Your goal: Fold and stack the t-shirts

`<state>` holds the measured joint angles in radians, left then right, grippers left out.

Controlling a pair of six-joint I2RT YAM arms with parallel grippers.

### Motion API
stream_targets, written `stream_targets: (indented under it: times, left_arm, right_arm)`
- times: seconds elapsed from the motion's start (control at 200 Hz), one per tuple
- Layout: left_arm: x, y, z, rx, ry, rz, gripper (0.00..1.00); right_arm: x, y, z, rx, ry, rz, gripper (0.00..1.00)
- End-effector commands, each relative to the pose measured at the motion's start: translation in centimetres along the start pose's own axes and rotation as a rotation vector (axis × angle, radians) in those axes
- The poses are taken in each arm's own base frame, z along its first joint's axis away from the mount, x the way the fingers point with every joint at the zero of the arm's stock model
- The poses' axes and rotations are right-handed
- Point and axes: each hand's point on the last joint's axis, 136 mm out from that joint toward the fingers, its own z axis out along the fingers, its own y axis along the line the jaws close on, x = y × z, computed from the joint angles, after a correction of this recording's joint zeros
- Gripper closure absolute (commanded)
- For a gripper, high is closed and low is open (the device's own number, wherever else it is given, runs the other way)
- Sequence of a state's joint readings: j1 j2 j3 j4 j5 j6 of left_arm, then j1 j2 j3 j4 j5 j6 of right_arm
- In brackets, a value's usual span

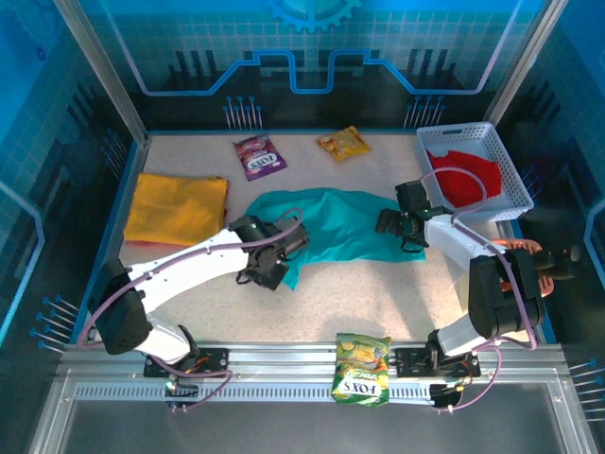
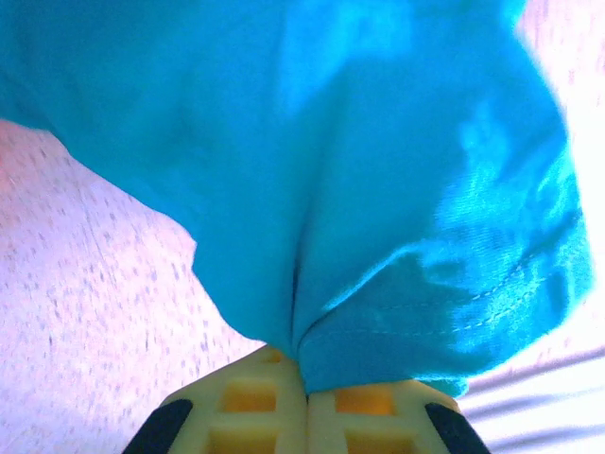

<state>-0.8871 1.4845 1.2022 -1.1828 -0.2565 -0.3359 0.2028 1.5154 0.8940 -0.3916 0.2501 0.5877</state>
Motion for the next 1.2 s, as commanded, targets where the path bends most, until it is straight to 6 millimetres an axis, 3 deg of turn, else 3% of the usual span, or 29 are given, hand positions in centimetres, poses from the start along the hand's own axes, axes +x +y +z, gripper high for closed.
stream_targets:
  times: [0.0,0.105,0.215,0.25,0.29,0.315,0.365,0.45,0.6,0.685,0.811,0.916,1.056,1.196]
  left_arm:
    - [6.4,-0.1,0.2,-0.028,0.228,0.065,0.95]
    - [8.6,-0.9,0.4,-0.037,0.298,0.1,0.96]
    - [9.6,-1.4,0.5,-0.019,0.298,0.112,0.94]
    - [9.9,-1.3,0.7,-0.016,0.295,0.11,0.84]
    - [9.8,-1.1,0.8,-0.025,0.281,0.107,0.53]
    - [9.6,-0.9,0.7,-0.03,0.27,0.1,0.4]
    - [8.7,-0.4,0.4,-0.05,0.255,0.076,0.3]
    - [6.0,0.8,0.0,-0.057,0.182,-0.011,0.25]
    - [0.0,0.3,-1.0,0.152,-0.026,-0.154,0.24]
    - [-3.4,2.1,-0.9,0.193,-0.104,-0.264,0.24]
    - [-7.4,5.1,-0.7,0.218,-0.155,-0.397,0.25]
    - [-10.8,5.7,-0.8,0.27,-0.211,-0.42,0.25]
    - [-12.7,6.1,0.4,0.302,-0.188,-0.44,0.25]
    - [-12.1,6.7,1.6,0.304,-0.153,-0.465,0.27]
  right_arm:
    - [-0.8,-0.3,-0.1,0.005,-0.01,0.025,0.04]
    - [-1.4,-0.8,-0.4,0.033,-0.021,0.018,0.04]
    - [-2.1,-1.4,-0.7,0.069,-0.016,0.025,0.03]
    - [-2.3,-1.5,-0.6,0.075,-0.007,0.024,0.03]
    - [-2.6,-1.5,-0.4,0.084,0.002,0.015,0.03]
    - [-2.7,-1.3,-0.2,0.087,0.009,0.008,0.03]
    - [-2.9,-1.1,0.2,0.088,0.023,0.0,0.03]
    - [-2.9,-0.4,1.2,0.072,0.058,-0.003,0.04]
    - [-2.7,2.1,2.8,-0.021,0.126,-0.039,0.07]
    - [-2.6,4.9,3.0,-0.115,0.165,-0.123,0.09]
    - [-3.0,8.6,2.0,-0.169,0.125,-0.27,0.04]
    - [-3.2,11.6,1.4,-0.228,0.084,-0.398,0.0]
    - [-1.4,16.5,1.1,-0.394,0.13,-0.565,0.0]
    - [0.6,20.3,1.6,-0.443,0.142,-0.733,0.02]
